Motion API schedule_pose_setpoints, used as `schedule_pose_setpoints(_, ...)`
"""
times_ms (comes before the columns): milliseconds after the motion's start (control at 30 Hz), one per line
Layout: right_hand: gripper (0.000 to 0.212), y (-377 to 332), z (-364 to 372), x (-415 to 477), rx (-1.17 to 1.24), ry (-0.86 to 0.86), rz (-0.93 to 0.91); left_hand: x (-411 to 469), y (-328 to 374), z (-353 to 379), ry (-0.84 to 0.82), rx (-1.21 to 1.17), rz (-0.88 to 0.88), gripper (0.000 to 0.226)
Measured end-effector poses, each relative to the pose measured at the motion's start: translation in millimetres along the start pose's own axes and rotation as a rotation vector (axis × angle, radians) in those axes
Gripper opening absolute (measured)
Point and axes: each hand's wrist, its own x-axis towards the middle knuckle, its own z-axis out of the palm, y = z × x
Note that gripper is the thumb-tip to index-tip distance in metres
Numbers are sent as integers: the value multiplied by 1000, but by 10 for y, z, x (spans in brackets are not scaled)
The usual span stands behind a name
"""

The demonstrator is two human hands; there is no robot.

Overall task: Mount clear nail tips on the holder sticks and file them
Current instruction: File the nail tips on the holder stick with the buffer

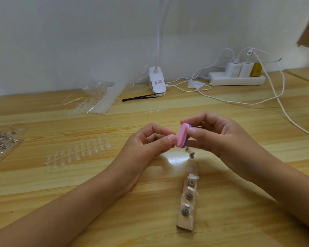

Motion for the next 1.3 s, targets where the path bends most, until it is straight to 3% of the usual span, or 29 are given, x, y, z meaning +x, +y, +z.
schedule_pose_setpoints(100,24,4,19,-14,-18,-99,41,0,-1,3,-2,-40,4,8)
schedule_pose_setpoints(233,31,6,15,-4,46,-7,17,7,9,3,15,-71,-2,7)
schedule_pose_setpoints(333,26,4,27,-4,14,-77,46,7,12,6,13,-87,-4,6)
schedule_pose_setpoints(433,31,3,19,10,51,-14,30,1,18,8,7,-105,-4,6)
schedule_pose_setpoints(567,25,-11,36,-8,6,-111,78,1,4,6,1,-89,-2,8)
schedule_pose_setpoints(667,30,-16,20,-7,40,-15,50,6,7,-1,4,-87,-6,6)
schedule_pose_setpoints(767,27,-31,27,-24,4,-80,63,9,10,0,-16,-70,-9,10)
schedule_pose_setpoints(867,28,-27,21,-21,15,-27,36,6,19,-7,-9,-109,-12,13)
schedule_pose_setpoints(967,25,-31,32,-20,-25,-111,63,5,20,-4,-50,-57,-19,9)
schedule_pose_setpoints(1100,23,-36,-6,-5,11,-15,28,1,27,-1,-46,-59,-14,5)
schedule_pose_setpoints(1200,23,-31,15,-15,1,-97,53,2,20,4,-29,-37,-17,3)
schedule_pose_setpoints(1300,26,-27,30,-16,31,-64,37,6,17,0,-17,-57,-26,3)
